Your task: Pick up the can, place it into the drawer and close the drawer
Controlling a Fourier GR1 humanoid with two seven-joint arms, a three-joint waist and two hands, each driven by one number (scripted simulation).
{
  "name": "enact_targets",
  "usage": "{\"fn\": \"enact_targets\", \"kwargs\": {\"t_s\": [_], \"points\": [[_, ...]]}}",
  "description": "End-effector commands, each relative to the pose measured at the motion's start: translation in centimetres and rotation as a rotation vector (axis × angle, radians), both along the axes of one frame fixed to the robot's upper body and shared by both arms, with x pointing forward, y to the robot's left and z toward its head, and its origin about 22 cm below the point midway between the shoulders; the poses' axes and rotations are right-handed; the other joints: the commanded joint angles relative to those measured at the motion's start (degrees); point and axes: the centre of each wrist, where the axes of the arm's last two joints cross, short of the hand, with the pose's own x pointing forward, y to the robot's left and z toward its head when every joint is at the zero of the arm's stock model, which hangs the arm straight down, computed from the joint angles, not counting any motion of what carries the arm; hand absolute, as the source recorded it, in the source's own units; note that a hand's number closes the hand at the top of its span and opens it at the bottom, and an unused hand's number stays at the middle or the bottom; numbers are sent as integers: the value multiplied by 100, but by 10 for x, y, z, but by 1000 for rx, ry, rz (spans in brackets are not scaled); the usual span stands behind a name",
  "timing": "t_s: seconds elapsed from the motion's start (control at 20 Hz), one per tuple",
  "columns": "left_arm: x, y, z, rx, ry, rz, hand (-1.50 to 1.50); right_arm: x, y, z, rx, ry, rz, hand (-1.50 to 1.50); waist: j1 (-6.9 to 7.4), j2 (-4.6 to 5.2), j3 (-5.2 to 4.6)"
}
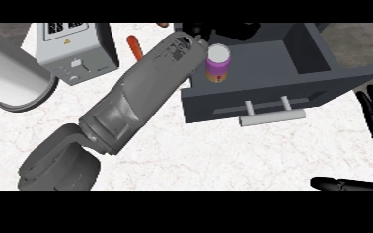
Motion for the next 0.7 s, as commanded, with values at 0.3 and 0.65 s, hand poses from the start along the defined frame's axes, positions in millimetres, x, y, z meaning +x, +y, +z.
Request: {"fn": "enact_targets", "kwargs": {"t_s": [0.3, 0.65], "points": [[-5, -4, -5, -24, -25, 61, -150, 5, 11, -1, 10, -24, 3, -150, -4, 1, -1], [-4, 1, -11, -108, 12, 75, -150, -21, 0, 27, -240, -101, -30, -150, 10, -37, -12]]}}
